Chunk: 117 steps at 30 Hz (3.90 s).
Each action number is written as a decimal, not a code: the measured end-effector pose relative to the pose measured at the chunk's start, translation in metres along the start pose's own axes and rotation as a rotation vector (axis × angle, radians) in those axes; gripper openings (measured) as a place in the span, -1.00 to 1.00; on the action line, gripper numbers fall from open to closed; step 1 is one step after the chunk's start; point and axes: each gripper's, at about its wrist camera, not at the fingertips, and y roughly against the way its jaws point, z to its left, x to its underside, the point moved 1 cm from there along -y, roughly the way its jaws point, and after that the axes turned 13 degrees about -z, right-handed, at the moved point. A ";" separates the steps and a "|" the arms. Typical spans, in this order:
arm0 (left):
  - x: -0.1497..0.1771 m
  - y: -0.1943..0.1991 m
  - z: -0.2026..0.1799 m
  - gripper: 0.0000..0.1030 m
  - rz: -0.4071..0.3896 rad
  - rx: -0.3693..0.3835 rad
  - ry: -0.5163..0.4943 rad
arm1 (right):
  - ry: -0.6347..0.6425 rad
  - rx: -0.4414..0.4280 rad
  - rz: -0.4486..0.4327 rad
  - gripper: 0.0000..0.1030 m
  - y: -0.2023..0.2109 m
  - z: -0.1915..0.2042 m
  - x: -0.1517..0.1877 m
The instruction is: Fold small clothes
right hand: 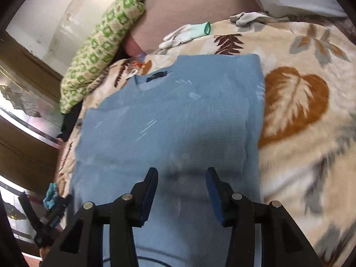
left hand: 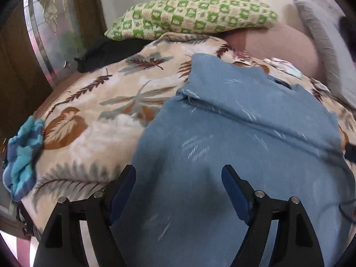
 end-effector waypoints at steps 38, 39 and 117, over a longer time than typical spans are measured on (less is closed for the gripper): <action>0.094 0.100 0.072 0.56 0.211 0.113 -0.067 | -0.130 -0.017 0.133 0.20 0.185 -0.032 0.243; 0.096 0.097 0.072 0.56 0.225 0.115 -0.062 | -0.134 -0.010 0.138 0.20 0.182 -0.034 0.243; 0.011 0.096 0.098 -0.89 0.167 0.552 0.251 | -0.152 -0.371 -0.125 -0.81 0.173 0.017 0.161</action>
